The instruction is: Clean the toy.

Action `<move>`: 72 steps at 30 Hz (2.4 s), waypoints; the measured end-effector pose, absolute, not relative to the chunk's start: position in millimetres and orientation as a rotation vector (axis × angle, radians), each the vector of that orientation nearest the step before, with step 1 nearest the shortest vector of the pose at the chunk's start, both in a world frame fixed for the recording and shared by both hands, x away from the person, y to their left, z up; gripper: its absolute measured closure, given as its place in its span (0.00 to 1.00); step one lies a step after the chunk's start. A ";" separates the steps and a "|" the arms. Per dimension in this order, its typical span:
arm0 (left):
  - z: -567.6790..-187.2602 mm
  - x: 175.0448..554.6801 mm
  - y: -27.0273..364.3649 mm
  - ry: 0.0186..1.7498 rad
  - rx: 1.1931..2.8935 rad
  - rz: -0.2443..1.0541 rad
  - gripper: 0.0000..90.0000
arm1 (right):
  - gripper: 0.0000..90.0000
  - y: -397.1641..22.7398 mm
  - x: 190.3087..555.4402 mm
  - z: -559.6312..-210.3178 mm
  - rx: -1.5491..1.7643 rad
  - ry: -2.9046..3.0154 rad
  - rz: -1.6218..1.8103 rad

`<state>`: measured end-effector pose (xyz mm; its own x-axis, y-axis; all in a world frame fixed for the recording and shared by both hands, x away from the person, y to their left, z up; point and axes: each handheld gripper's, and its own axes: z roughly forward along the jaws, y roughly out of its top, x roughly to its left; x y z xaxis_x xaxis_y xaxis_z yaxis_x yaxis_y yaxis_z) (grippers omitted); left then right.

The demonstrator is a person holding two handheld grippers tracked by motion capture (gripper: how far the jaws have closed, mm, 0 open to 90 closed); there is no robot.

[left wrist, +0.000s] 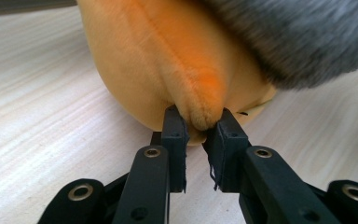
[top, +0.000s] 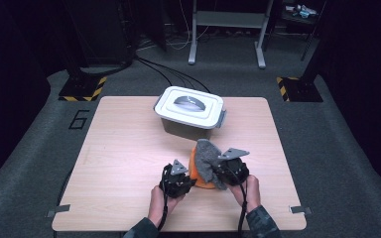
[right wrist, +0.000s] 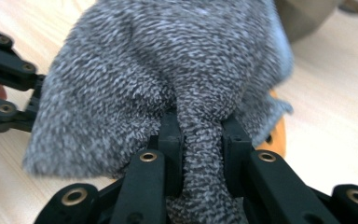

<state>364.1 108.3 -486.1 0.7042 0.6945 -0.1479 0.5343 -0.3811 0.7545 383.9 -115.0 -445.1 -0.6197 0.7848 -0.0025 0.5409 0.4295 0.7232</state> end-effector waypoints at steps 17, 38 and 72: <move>-479.5 371.4 100.5 0.892 2.141 0.280 0.80 | 0.83 -144.8 385.8 -452.6 1.268 2.256 0.933; -484.5 369.7 103.8 0.893 2.086 0.221 0.88 | 0.83 -150.0 388.5 -460.3 1.268 2.262 0.873; -472.5 372.8 114.8 0.976 1.948 0.041 0.82 | 0.83 -104.2 355.6 -409.5 1.070 2.296 0.867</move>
